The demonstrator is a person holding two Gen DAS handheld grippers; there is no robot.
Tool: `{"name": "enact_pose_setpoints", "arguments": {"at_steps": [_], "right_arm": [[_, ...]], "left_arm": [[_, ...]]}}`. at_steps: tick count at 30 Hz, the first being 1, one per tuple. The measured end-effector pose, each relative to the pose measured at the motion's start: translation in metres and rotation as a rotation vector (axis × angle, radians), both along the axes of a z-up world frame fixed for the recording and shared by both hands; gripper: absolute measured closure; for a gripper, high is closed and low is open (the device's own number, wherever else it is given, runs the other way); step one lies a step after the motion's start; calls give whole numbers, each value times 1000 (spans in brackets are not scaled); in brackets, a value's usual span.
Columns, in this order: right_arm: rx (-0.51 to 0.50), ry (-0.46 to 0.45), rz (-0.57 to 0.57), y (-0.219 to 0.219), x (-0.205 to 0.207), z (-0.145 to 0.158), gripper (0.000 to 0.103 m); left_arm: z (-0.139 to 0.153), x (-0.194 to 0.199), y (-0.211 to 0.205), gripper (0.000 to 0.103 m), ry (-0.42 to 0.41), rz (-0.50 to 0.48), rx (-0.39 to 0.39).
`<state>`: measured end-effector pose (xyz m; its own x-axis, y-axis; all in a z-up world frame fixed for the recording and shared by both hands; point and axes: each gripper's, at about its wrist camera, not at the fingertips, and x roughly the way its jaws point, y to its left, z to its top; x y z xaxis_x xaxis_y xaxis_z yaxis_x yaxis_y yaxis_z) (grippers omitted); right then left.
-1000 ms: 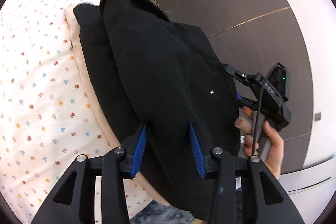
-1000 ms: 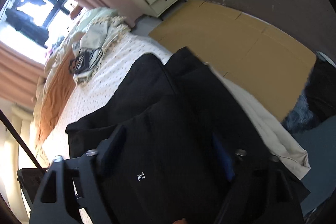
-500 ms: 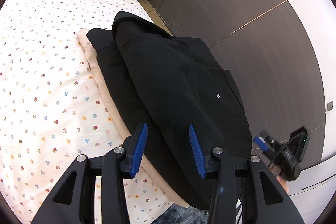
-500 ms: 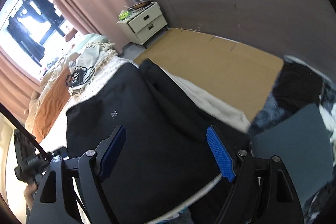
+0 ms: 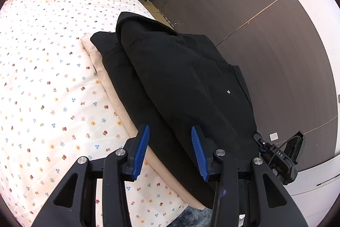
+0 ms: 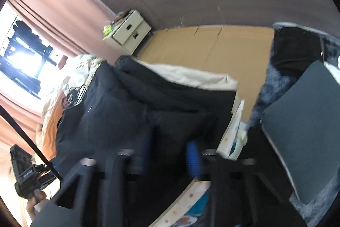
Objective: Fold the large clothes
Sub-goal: 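Lower the trousers onto the stack and open both tools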
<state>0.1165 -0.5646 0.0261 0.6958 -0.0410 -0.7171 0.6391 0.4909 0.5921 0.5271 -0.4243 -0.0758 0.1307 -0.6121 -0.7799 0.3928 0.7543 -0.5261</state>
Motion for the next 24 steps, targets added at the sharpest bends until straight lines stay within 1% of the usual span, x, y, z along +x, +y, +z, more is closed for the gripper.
{"name": "enact_pose_setpoints", "arguments": {"at_steps": [1,4,8,12,15,16,17,18,19,20,23,24], "right_arm": [[0,-5,-1,0,-1,-1,93],[6,-13,-11,-6,-3,-3,94],[22,-10,-25,-9,9,-17,94],[19,-8,-35,-7,15,-26,94],[6,-7,-38,-4,19,-25,94],[3,-6,-37,-4,21,-26,94],[-3,-4,-37,-3,23,-27,94],[-13,1,-37,-3,24,-26,94],[-19,3,-35,-3,26,-28,94],[-27,6,-36,-1,27,-28,94],[-45,7,-46,2,30,-29,94],[-49,9,-48,3,31,-30,94]], "left_arm": [[0,1,-1,61,1,2,-2],[3,4,-4,61,-15,7,-3],[17,11,-8,61,-90,29,10],[17,25,-22,61,-82,26,22],[15,27,-32,61,-86,8,25],[14,27,-35,58,-96,4,34],[12,28,-38,50,-106,6,47],[10,30,-40,45,-120,12,64],[7,31,-40,36,-131,22,83],[2,33,-41,31,-134,35,95],[-11,43,-40,29,-119,65,104],[-13,46,-41,28,-126,69,117]]}}
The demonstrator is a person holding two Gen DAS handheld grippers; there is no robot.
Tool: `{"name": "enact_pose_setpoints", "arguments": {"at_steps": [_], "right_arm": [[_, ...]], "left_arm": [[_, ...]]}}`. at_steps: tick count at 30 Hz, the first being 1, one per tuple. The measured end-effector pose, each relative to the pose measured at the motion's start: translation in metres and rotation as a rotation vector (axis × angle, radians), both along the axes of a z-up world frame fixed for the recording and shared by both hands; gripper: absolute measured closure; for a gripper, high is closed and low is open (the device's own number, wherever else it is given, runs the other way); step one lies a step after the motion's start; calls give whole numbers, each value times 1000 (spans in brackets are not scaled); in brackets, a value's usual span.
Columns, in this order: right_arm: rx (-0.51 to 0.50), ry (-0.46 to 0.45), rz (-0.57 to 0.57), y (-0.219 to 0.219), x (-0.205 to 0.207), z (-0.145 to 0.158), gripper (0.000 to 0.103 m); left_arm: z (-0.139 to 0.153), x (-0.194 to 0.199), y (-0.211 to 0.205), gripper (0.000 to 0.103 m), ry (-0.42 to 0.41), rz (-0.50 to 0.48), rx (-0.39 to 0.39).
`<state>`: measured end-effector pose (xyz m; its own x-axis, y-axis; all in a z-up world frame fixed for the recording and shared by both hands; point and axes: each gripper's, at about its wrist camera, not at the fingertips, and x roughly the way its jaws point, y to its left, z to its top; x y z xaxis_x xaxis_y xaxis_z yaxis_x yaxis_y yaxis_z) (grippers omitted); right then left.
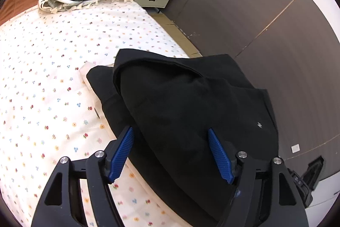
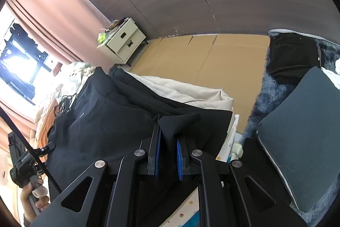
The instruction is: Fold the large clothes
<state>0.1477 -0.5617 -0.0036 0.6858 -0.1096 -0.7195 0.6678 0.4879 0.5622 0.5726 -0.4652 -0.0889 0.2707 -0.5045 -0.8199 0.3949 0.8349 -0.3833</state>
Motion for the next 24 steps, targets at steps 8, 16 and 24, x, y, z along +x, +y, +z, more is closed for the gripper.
{"name": "enact_pose_setpoints", "arguments": {"at_steps": [8,16,24], "right_arm": [[-30,19,13,3,11,-5,93],[-46,43,37,7,14,5,90],[-38,33,66,17,-1,39,27]], "left_arm": [[4,5,12,26,-19,77,29],[32,-13,40,27,2,66,13],[85,-55,61,27,-66,-20,-2]]}}
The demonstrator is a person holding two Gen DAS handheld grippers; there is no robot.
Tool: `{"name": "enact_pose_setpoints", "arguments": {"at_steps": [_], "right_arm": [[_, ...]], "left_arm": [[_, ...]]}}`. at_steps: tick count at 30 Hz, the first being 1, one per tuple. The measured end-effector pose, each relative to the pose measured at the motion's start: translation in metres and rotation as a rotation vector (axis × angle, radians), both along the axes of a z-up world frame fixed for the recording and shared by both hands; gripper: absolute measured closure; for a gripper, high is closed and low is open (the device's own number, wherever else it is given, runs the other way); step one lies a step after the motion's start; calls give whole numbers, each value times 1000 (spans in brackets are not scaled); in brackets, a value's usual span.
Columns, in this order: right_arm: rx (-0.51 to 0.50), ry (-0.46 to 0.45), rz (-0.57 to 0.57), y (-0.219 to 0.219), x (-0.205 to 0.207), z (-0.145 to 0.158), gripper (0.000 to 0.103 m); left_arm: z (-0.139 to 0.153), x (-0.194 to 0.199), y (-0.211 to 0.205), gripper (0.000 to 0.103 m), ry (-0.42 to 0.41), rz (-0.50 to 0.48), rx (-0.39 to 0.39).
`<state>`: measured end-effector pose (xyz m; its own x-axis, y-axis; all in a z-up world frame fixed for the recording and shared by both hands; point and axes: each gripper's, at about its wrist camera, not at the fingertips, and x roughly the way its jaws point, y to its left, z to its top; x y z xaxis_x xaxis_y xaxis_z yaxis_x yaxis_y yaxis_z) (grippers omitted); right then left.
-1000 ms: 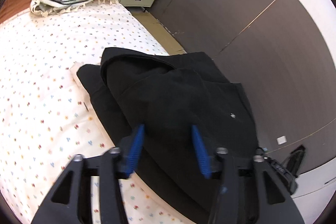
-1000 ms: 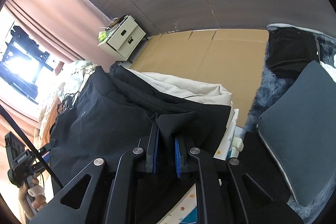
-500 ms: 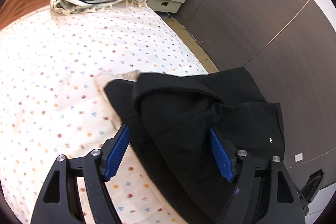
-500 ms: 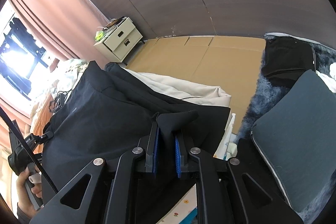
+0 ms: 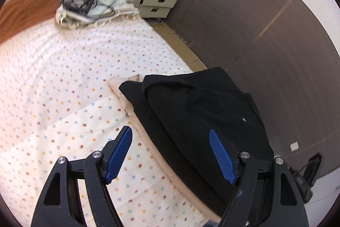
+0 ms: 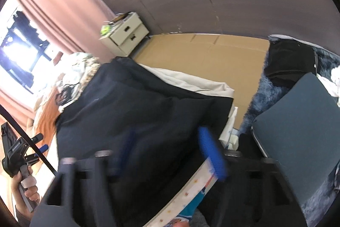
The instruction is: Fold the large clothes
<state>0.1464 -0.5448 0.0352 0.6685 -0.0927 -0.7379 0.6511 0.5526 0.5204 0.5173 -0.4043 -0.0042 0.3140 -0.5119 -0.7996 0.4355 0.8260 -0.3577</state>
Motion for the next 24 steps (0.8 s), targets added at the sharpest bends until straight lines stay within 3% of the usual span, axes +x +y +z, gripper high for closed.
{"name": "enact_pose_setpoints", "arguments": {"at_steps": [9,14,15,24], "right_arm": [[-23,-40,55,32,-33,47,22],[-76,-33,68,51,-54,70,8],[-88,-37,72,56,-58,75,1],[-110,-81,33,104,-104,98,0]], "left_arm": [[61,-61,31,25,-91,-75,-17],[90,-97,59,2,-150,-85,-39],[95,-102,67,1,-160,-83,-48],[131,-165,129,0,-239,-81,-52]]}}
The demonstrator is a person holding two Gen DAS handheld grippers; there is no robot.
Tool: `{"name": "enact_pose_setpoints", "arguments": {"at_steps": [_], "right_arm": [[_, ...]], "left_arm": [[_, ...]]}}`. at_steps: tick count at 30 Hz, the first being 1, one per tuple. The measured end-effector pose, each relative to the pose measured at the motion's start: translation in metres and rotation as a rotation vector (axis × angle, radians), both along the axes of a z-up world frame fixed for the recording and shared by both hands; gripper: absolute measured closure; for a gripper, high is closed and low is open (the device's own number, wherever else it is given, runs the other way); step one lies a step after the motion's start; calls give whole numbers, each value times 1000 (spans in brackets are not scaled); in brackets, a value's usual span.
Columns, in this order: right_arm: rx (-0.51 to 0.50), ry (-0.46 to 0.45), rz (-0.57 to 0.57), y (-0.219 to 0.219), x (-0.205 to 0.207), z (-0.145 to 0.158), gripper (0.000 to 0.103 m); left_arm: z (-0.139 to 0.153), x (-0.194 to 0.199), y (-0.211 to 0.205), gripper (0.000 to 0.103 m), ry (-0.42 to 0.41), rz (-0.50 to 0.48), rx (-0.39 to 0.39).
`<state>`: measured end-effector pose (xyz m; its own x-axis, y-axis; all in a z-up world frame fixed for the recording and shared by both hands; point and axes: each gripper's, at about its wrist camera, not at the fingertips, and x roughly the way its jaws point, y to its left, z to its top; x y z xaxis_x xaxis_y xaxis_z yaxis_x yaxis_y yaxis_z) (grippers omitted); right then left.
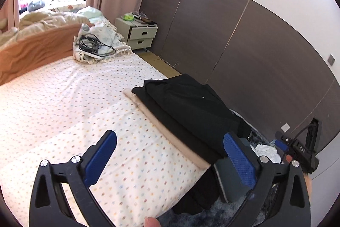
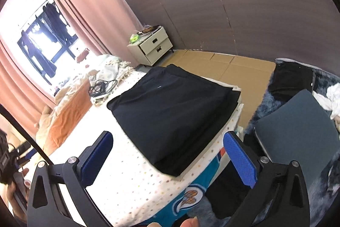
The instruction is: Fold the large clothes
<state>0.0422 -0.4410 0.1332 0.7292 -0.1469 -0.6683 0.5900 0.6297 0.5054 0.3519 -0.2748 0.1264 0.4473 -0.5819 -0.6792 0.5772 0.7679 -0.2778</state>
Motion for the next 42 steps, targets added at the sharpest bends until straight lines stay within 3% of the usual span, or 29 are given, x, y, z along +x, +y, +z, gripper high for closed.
{"name": "enact_pose_setpoints", "arguments": {"at_steps": [7,13,18,23,42], "right_arm": [[-35,-7,19,44,-33,19,0],[-103,-10,48,91,-54,31,0],[-131,-28,102,116,-69,33,0],[-148,-60,161,129,-93,30,0],[-255,-98,290,181,-151,31,0]], "left_arm": [[36,-60,52,0,-108,-31,-12],[46,-113,102,0,-161,11,-43],[45,-154,143,0,-177,70,-54],[40,-195,171,0,-249,125,-29],[20,-294,224,0,-390,252,8]]}}
